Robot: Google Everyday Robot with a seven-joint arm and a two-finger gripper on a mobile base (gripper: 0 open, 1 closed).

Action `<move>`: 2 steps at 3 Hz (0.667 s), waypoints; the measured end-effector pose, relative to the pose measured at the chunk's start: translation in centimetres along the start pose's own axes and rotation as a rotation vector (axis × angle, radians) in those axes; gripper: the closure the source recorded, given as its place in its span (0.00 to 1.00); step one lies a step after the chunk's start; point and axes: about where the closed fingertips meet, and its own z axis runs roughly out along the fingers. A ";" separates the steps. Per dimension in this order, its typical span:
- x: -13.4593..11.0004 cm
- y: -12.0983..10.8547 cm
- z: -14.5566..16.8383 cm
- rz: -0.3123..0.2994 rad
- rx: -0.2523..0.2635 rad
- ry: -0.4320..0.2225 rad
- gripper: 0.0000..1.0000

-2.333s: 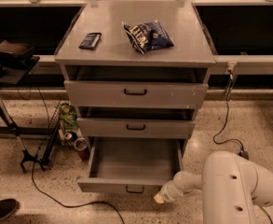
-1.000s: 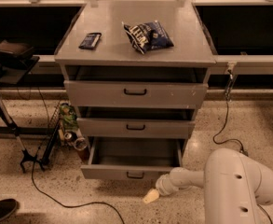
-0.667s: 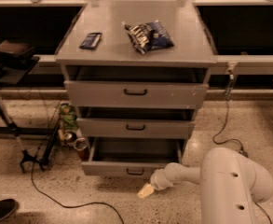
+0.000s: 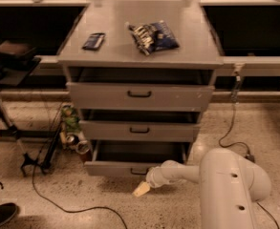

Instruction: Close bottom drawer

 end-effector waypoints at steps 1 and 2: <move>-1.8 -0.2 0.0 -0.016 0.014 -0.021 0.00; -2.9 -0.6 -0.1 -0.024 0.033 -0.035 0.00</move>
Offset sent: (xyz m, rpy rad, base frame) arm 0.1306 0.0564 0.0773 -0.0052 -0.2475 -0.0544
